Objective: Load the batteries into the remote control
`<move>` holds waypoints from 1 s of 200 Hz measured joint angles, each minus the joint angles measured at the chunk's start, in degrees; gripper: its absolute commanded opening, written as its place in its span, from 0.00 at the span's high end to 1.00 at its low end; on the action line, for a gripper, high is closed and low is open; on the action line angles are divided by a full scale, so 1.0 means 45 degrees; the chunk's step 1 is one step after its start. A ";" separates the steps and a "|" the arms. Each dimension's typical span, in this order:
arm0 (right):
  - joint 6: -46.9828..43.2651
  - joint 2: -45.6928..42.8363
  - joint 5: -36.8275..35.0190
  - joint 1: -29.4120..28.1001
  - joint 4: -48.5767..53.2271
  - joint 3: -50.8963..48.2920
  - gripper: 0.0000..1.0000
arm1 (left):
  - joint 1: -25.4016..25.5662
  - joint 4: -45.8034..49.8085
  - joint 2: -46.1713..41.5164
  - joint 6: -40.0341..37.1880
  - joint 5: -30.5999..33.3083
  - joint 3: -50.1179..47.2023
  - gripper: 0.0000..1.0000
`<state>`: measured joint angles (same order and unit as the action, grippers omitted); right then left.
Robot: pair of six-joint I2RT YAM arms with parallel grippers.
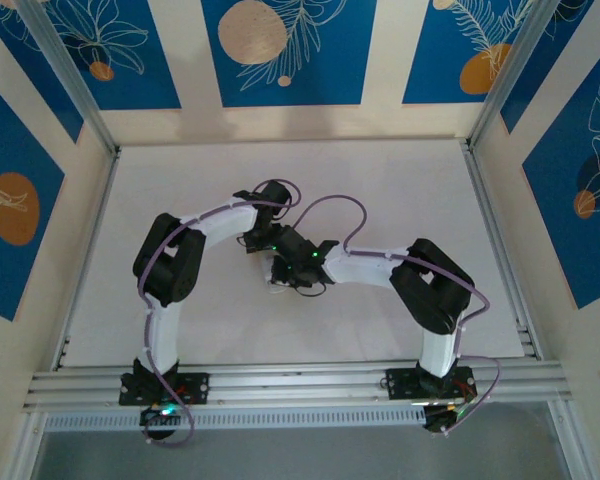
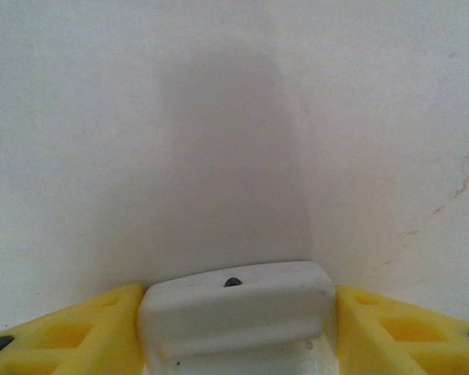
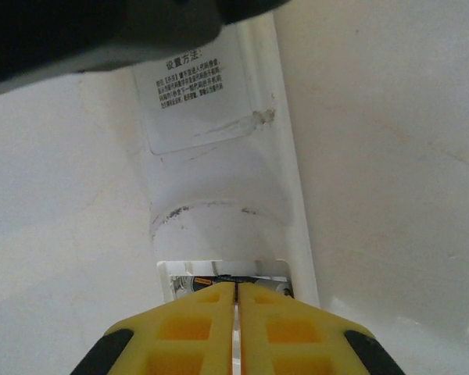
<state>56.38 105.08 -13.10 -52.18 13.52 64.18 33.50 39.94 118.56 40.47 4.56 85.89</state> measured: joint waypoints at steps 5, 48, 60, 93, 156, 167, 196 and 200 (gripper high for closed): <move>-0.0039 0.0010 -0.0005 -0.0024 0.0058 0.0044 0.87 | 0.0000 0.0000 0.0000 0.0000 0.0005 0.0000 0.43; -0.0189 -0.0170 -0.0291 -0.0228 0.0505 0.0219 0.82 | 0.0000 0.0000 0.0000 0.0000 0.0005 0.0000 0.43; -0.0214 -0.0384 -0.0471 -0.0253 0.0675 0.0214 0.79 | 0.0000 0.0000 0.0000 0.0000 0.0005 0.0000 0.43; -0.0311 -0.0899 -0.1098 -0.0272 0.0918 0.0219 0.75 | 0.0000 0.0000 0.0000 0.0000 0.0000 0.0000 0.43; -0.0321 -0.0641 -0.1248 -0.0272 0.0913 0.0214 0.76 | 0.0000 0.0000 0.0000 0.0000 0.0000 0.0000 0.43; -0.0325 -0.0539 -0.1248 -0.0272 0.0918 0.0214 0.76 | 0.0000 0.0000 0.0000 0.0000 0.0000 0.0000 0.43; -0.0321 -0.0325 -0.1253 -0.0272 0.0913 0.0214 0.77 | 0.0000 0.0000 0.0000 0.0000 0.0000 0.0000 0.43; -0.0321 -0.0301 -0.1248 -0.0272 0.0913 0.0219 0.77 | 0.0000 -0.0005 0.0000 0.0000 0.0000 0.0000 0.43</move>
<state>54.94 103.72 -18.72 -53.41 17.63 65.17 33.50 39.92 118.56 40.47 4.56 85.89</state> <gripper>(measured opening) 0.237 0.569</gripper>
